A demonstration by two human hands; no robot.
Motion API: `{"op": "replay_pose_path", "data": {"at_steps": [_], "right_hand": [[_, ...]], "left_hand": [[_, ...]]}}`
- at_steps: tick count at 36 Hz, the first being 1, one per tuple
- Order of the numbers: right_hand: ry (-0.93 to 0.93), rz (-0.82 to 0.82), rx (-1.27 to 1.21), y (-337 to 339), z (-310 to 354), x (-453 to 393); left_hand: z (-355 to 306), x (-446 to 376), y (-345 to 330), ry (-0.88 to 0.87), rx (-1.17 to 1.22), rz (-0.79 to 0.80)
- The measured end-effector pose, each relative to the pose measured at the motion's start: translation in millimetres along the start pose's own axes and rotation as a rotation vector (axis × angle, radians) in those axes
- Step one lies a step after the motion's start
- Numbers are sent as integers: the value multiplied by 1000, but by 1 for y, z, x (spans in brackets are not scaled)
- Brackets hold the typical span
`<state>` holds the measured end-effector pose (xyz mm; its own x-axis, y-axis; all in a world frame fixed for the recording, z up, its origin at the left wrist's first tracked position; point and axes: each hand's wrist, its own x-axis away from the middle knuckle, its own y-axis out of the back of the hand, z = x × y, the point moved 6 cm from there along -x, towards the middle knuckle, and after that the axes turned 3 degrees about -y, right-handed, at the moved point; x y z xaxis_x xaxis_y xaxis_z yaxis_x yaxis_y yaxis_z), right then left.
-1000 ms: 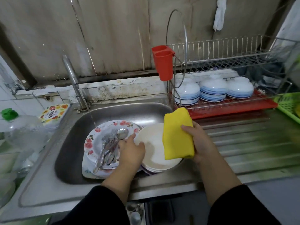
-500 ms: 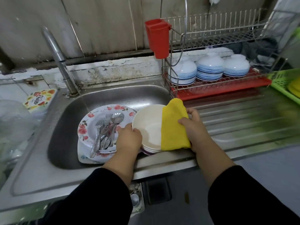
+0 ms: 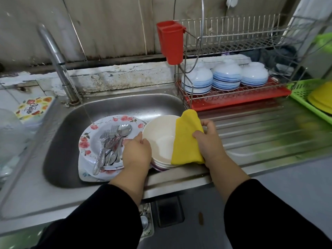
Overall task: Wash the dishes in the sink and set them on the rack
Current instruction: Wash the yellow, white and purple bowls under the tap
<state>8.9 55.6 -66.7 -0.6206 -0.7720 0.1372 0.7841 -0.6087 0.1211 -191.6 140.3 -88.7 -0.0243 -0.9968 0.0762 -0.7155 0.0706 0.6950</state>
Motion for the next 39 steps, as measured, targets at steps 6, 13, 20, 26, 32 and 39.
{"op": "replay_pose_path", "data": {"at_steps": [6, 13, 20, 26, 32, 39], "right_hand": [[35, 46, 36, -3, 1, 0], [52, 67, 56, -3, 2, 1], [64, 91, -55, -3, 5, 2], [64, 119, -188, -2, 10, 4], [49, 138, -310, -1, 15, 5], [-45, 94, -443, 0, 18, 4]], "left_hand": [[-12, 11, 7, -22, -20, -39], [-17, 15, 10, -41, 7, -63], [-20, 20, 15, -62, 343, -127], [-26, 24, 23, -110, 467, -201], [-44, 22, 38, -199, 446, -260], [-69, 21, 35, -79, 762, 35]]}}
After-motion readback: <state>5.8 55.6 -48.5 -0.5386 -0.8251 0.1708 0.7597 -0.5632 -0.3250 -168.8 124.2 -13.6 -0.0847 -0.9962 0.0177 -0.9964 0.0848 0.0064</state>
